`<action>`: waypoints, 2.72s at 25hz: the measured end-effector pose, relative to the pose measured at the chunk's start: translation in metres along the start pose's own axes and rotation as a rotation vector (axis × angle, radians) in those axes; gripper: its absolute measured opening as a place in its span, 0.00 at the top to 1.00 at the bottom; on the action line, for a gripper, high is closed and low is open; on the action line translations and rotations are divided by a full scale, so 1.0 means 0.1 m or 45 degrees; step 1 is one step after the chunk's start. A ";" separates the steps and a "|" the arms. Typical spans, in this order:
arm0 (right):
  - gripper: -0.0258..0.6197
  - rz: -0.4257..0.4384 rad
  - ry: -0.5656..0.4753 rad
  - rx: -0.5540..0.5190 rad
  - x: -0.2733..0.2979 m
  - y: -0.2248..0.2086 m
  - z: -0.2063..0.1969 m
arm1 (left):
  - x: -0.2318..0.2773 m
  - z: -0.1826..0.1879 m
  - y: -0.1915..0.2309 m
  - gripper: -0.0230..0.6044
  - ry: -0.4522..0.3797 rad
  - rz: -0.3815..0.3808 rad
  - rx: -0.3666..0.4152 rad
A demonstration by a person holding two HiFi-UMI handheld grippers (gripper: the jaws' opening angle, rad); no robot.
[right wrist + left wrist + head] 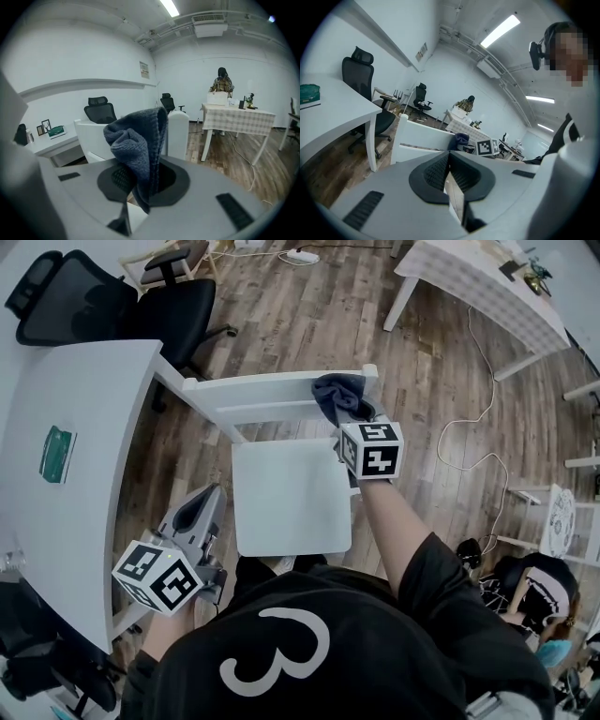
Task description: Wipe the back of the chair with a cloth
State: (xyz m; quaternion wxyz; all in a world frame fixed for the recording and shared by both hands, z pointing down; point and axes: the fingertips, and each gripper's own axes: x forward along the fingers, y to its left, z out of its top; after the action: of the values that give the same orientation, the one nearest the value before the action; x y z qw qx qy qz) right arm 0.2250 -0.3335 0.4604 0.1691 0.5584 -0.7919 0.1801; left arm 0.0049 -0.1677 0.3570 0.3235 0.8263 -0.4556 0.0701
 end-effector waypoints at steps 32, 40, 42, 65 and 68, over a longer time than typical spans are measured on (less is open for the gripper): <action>0.88 0.286 -0.162 -0.087 -0.70 1.36 0.12 | -0.04 0.06 0.31 0.94 0.053 -0.144 -0.005; 0.88 0.332 -0.160 -0.051 -0.37 2.20 0.10 | -0.40 0.14 0.97 0.94 0.089 -0.135 -0.005; 0.88 0.326 -0.157 -0.037 -0.27 2.33 0.08 | -0.47 0.15 1.10 0.94 0.098 -0.133 -0.004; 0.88 0.066 -0.059 -0.036 0.93 2.38 -0.24 | -0.87 0.10 1.93 0.94 0.140 -0.050 -0.034; 0.88 0.060 -0.048 -0.036 1.00 2.35 -0.24 | -0.87 0.06 1.93 0.94 0.146 -0.033 -0.035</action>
State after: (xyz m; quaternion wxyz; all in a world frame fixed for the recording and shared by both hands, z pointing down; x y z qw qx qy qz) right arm -0.0278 -0.3307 0.5059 0.1577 0.5403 -0.8105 0.1622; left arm -0.2001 -0.1821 0.4076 0.3615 0.8222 -0.4265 0.1068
